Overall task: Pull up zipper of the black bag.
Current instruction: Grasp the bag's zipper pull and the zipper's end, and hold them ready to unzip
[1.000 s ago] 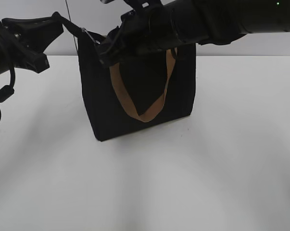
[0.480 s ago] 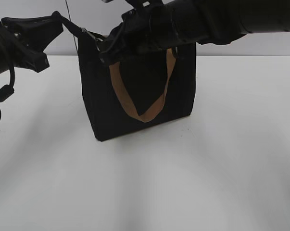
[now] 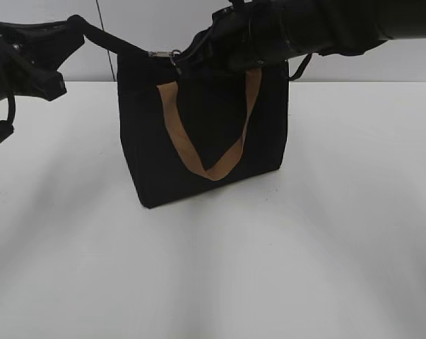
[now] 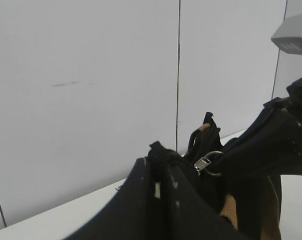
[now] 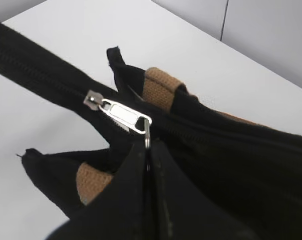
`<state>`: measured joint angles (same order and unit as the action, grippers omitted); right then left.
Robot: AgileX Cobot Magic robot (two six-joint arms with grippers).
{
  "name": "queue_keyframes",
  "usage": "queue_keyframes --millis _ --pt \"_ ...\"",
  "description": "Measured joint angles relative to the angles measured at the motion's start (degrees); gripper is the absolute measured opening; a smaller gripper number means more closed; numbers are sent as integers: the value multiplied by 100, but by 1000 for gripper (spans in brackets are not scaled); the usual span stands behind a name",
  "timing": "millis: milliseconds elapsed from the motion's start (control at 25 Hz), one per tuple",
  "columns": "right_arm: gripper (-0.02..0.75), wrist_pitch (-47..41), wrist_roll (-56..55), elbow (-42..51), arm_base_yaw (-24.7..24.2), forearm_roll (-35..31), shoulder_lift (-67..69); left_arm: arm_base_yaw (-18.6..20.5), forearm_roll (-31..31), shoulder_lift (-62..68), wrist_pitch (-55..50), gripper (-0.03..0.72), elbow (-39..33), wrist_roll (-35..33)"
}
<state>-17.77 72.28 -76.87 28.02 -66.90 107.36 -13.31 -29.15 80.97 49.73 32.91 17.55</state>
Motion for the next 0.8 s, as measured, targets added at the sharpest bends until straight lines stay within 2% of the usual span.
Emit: queue_keyframes --millis 320,600,800 --pt "-15 -270 -735 0 -324 681 -134 0 86 -5 -117 20 0 0" --pt "-15 -361 -1055 0 -655 860 -189 0 188 -10 -275 20 0 0" --pt "-15 -266 -1113 0 -689 956 -189 0 303 -10 -322 20 0 0"
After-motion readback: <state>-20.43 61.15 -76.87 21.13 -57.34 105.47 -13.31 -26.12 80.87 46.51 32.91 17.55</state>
